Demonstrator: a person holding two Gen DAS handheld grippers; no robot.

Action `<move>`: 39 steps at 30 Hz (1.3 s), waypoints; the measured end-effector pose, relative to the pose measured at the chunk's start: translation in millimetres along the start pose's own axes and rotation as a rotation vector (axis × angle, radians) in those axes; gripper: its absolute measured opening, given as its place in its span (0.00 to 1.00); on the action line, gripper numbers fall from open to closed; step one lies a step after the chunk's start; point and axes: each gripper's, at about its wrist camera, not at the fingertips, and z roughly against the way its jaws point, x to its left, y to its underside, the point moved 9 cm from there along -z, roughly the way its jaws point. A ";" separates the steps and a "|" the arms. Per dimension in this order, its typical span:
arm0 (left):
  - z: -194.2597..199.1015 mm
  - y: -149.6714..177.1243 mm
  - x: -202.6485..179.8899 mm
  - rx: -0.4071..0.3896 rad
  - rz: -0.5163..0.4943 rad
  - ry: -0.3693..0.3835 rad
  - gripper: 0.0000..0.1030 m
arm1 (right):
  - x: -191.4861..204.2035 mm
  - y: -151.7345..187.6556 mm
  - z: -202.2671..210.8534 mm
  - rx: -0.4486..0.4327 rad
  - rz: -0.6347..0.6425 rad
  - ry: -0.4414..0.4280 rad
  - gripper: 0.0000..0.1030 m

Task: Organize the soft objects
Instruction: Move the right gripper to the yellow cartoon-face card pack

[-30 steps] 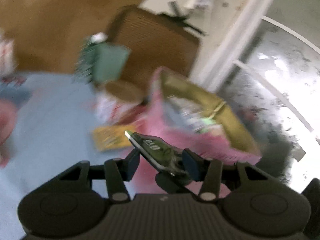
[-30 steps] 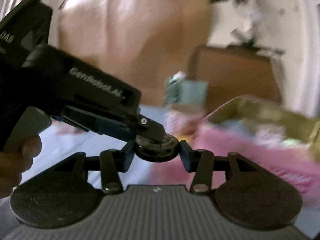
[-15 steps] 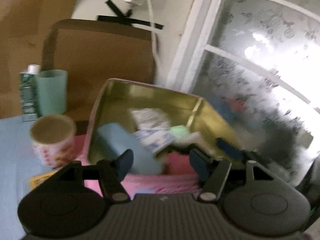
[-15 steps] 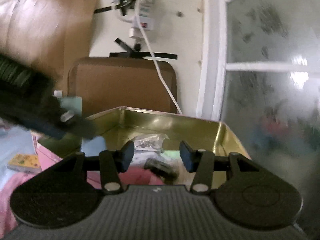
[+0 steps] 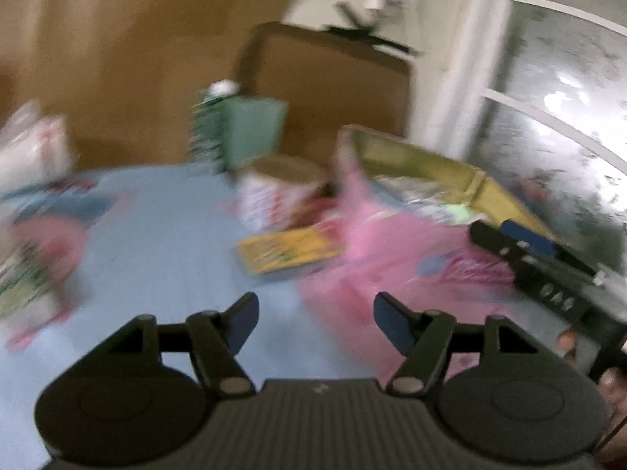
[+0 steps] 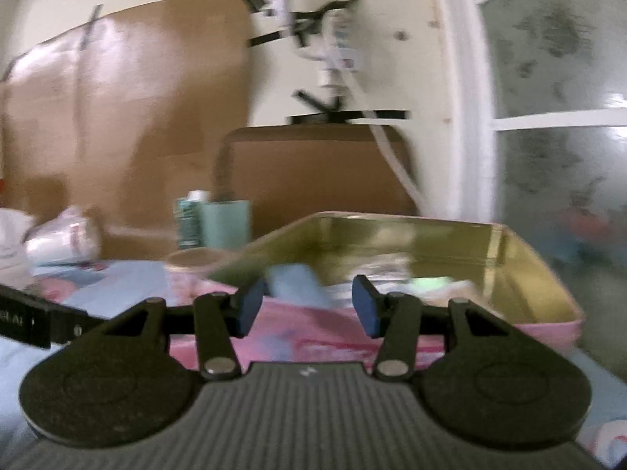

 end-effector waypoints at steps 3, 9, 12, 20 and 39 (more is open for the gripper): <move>14.8 12.0 45.4 0.005 0.059 -0.097 0.64 | 31.1 6.1 -9.4 0.055 0.022 -0.084 0.52; 36.1 20.9 104.7 -0.051 0.160 -0.178 0.66 | 93.6 12.5 -42.9 0.176 0.087 -0.203 0.54; 36.2 17.9 106.8 -0.062 0.177 -0.157 0.71 | 121.5 13.4 -62.8 0.220 0.148 -0.240 0.57; 42.4 17.8 102.1 -0.104 0.174 -0.122 0.79 | 160.7 25.0 -129.3 0.384 0.310 -0.270 0.56; 42.0 18.7 108.0 -0.089 0.228 -0.096 0.84 | 106.3 27.7 -2.9 0.376 0.086 -0.496 0.72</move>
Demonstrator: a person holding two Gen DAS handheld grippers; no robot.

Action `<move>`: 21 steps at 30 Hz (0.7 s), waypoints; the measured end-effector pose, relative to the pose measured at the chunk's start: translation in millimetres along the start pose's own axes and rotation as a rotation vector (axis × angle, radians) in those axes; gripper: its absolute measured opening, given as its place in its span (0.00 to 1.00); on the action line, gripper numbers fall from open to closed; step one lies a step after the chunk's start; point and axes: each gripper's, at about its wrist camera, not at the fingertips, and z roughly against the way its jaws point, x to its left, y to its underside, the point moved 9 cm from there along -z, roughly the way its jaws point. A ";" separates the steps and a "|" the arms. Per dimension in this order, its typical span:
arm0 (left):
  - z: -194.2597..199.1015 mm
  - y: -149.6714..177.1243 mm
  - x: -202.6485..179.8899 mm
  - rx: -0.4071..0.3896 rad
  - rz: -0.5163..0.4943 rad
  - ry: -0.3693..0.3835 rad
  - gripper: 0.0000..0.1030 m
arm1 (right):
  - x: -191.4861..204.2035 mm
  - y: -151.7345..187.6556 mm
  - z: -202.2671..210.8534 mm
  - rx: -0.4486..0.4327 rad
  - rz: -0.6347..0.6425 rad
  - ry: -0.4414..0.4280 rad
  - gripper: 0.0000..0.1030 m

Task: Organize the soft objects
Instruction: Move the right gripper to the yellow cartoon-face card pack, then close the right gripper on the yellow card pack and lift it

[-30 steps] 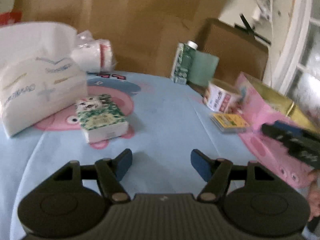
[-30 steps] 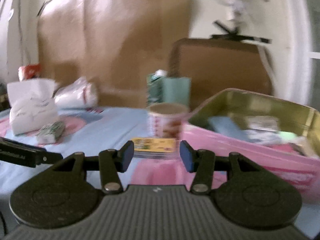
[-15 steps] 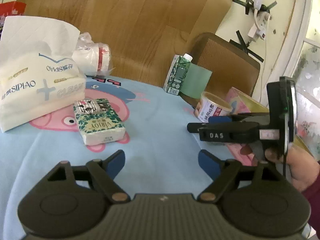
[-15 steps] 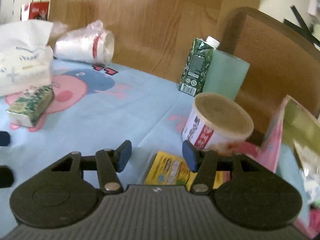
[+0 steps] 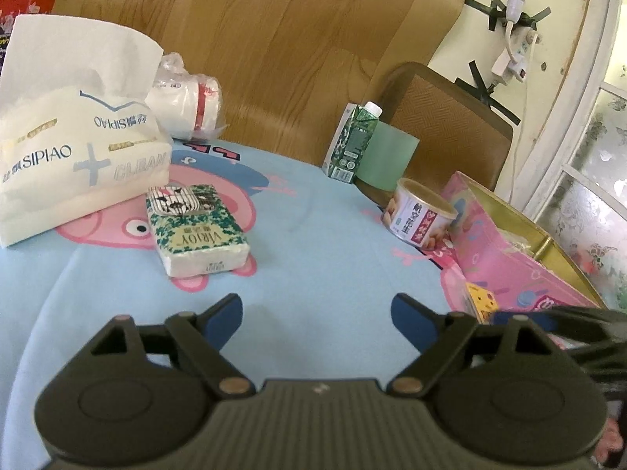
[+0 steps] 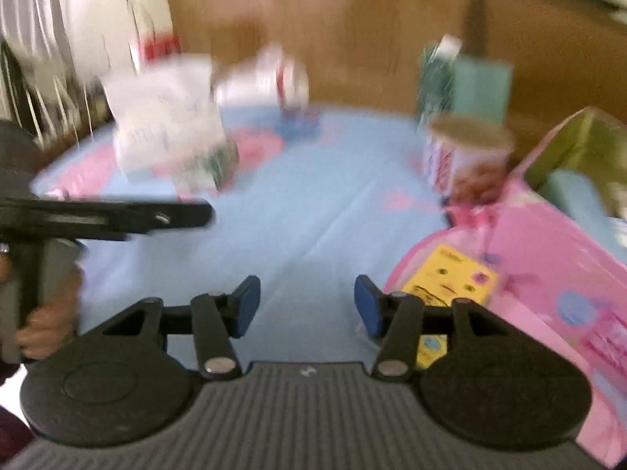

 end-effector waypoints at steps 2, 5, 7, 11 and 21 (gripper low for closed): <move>-1.2 0.1 -0.6 0.010 -0.003 -0.001 0.84 | -12.5 8.8 23.6 -0.068 -0.049 0.068 0.79; -4.5 1.2 -5.8 0.030 -0.027 -0.002 0.84 | -27.8 22.7 32.6 -0.056 -0.068 0.163 0.79; -7.1 1.5 -13.6 0.042 -0.042 0.011 0.84 | -33.6 24.2 31.0 -0.052 -0.081 0.199 0.79; -16.8 1.3 -35.6 0.082 -0.001 0.074 0.84 | -36.9 16.1 3.8 -0.020 -0.124 0.205 0.80; -42.4 -3.8 -111.6 0.155 -0.117 0.200 0.84 | -17.0 34.2 -6.5 -0.001 -0.004 0.205 0.66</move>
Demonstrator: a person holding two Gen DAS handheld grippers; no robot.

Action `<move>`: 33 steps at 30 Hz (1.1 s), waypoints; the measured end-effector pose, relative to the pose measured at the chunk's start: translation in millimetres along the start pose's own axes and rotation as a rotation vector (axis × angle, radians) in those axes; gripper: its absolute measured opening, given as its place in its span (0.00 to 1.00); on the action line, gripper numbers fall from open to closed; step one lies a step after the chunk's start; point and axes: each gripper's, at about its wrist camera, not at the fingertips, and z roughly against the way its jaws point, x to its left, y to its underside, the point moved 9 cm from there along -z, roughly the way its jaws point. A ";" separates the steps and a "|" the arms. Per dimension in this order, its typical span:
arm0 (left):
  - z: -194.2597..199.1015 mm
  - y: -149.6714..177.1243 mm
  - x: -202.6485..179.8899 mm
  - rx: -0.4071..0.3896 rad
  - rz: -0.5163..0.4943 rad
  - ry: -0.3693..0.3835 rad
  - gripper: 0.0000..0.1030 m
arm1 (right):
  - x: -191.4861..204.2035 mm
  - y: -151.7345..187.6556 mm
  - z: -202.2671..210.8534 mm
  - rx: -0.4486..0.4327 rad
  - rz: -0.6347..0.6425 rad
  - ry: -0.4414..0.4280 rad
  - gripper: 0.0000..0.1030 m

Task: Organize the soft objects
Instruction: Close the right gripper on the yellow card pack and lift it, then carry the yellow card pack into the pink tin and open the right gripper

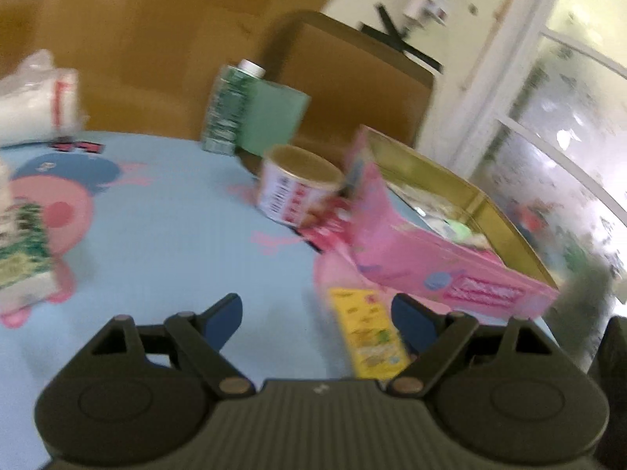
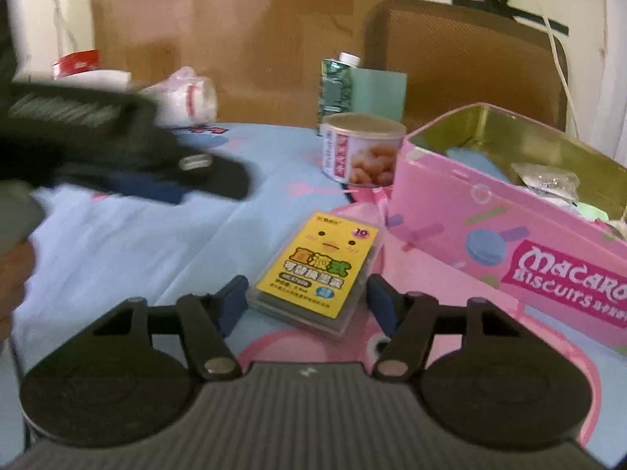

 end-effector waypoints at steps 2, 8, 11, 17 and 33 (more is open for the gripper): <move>-3.5 7.4 -7.4 0.031 -0.006 0.026 0.84 | 4.9 4.6 7.8 -0.016 -0.018 -0.034 0.66; -10.0 23.6 -15.4 0.137 0.048 0.094 0.65 | -1.7 0.3 12.4 -0.053 -0.193 -0.124 0.66; -17.3 25.7 -22.4 0.170 0.057 0.123 0.46 | 1.5 -3.0 15.1 -0.080 -0.188 -0.124 0.66; -17.6 1.6 -59.6 0.127 -0.020 0.178 0.43 | -6.0 -24.3 38.3 -0.237 -0.126 -0.023 0.66; -96.0 -63.1 -168.5 0.015 -0.257 0.173 0.58 | -185.6 -51.9 39.3 -0.351 -0.175 0.495 0.67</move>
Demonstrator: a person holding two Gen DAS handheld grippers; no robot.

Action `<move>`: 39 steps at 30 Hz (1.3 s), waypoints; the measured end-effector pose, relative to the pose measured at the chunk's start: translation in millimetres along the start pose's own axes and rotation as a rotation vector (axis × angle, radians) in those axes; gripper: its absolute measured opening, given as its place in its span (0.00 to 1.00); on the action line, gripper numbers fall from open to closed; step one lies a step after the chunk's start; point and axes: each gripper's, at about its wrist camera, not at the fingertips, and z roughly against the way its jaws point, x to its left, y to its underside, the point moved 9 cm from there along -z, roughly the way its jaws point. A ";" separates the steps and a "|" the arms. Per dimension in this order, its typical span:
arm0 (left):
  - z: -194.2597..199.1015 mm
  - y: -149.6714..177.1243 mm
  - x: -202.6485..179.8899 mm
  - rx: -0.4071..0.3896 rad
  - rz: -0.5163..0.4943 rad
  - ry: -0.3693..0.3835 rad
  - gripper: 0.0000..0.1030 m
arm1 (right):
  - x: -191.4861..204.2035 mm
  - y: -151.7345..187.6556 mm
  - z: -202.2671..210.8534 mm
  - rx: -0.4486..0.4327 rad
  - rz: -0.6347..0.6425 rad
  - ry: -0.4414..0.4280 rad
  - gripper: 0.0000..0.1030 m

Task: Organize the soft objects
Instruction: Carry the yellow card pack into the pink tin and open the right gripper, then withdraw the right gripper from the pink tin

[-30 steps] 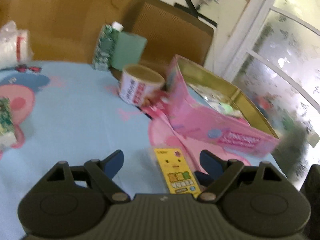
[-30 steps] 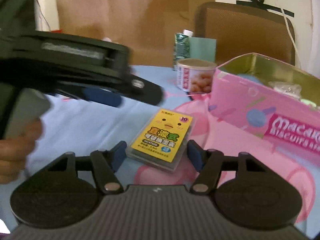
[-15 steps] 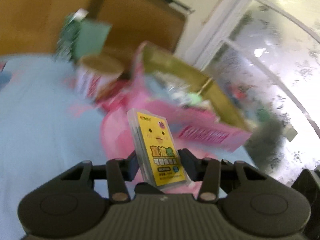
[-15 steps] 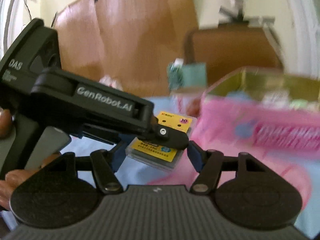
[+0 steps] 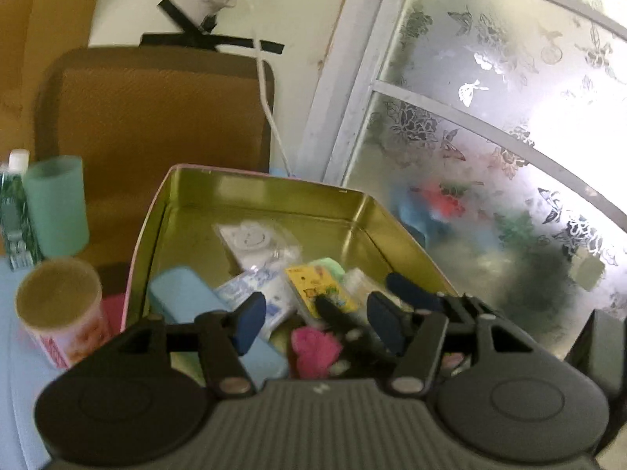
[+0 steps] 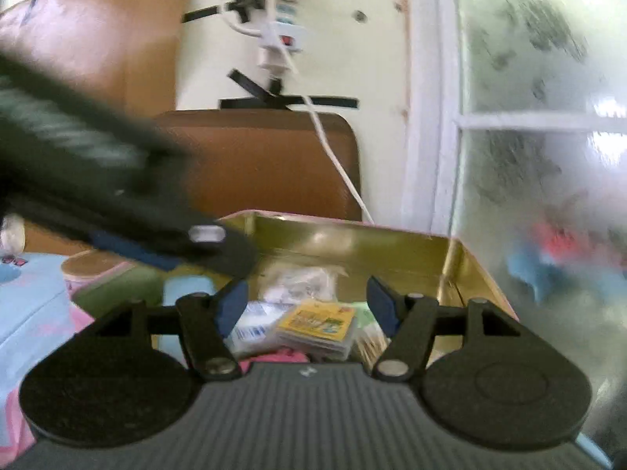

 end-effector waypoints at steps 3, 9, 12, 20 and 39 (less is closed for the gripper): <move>15.8 11.1 16.4 -0.024 0.012 -0.029 0.61 | -1.7 4.2 15.8 -0.013 -0.053 -0.018 0.67; 65.2 39.6 52.6 -0.075 0.027 -0.065 0.72 | 25.2 15.2 63.5 -0.024 -0.153 -0.085 0.67; 85.2 54.7 74.5 -0.095 0.043 -0.090 0.74 | 56.6 23.2 77.4 0.010 -0.106 -0.124 0.67; 120.0 87.9 151.2 -0.092 0.183 -0.205 0.74 | 124.2 49.5 75.7 0.211 -0.113 -0.214 0.66; 123.1 106.6 189.2 -0.023 0.239 -0.294 0.77 | 147.0 71.2 62.2 0.329 -0.063 -0.176 0.63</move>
